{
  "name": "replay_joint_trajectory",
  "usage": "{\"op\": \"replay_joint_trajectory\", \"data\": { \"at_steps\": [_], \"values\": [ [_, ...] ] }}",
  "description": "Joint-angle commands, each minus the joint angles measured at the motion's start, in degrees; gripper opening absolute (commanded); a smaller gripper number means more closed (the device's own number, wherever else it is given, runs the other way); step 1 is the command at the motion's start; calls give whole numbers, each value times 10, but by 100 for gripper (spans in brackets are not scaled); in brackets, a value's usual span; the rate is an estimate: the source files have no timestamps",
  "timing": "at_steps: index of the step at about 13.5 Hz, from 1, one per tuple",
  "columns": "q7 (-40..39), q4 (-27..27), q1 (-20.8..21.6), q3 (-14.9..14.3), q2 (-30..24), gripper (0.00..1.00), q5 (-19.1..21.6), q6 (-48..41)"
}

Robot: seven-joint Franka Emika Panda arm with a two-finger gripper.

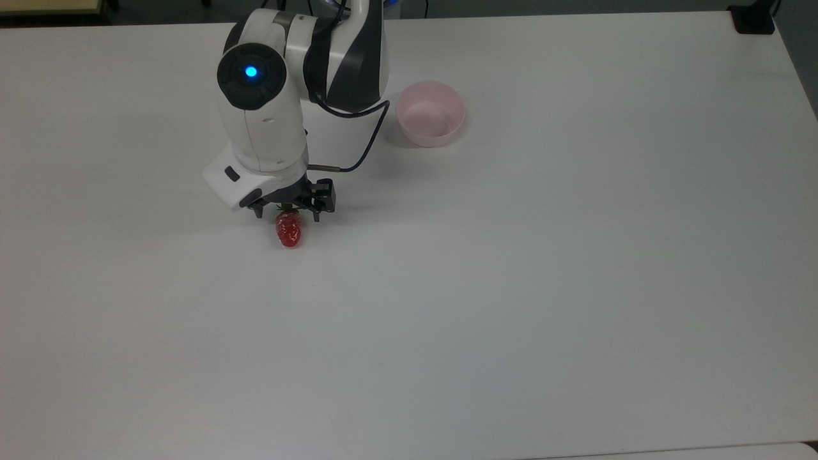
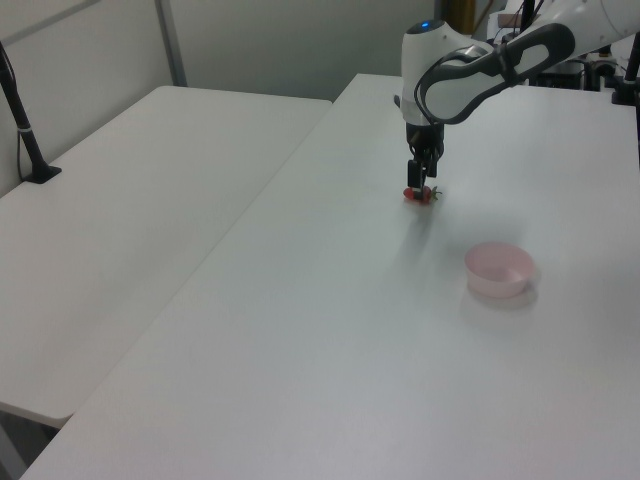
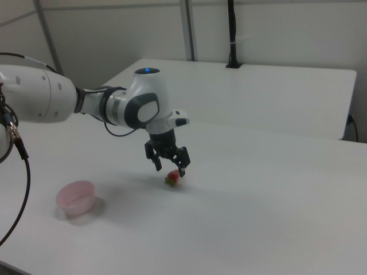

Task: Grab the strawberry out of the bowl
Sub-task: 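Lift the strawberry out of the bowl and carry it away from it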

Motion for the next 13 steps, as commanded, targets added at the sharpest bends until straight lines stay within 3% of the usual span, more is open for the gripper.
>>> {"op": "replay_joint_trajectory", "data": {
  "at_steps": [1, 5, 13],
  "values": [
    [41, 1, -1, -3, -66, 100, -9, -62],
    [43, 23, -1, -9, -121, 100, -25, -166],
    [73, 31, -1, -14, -135, 100, -40, -170]
  ]
}}
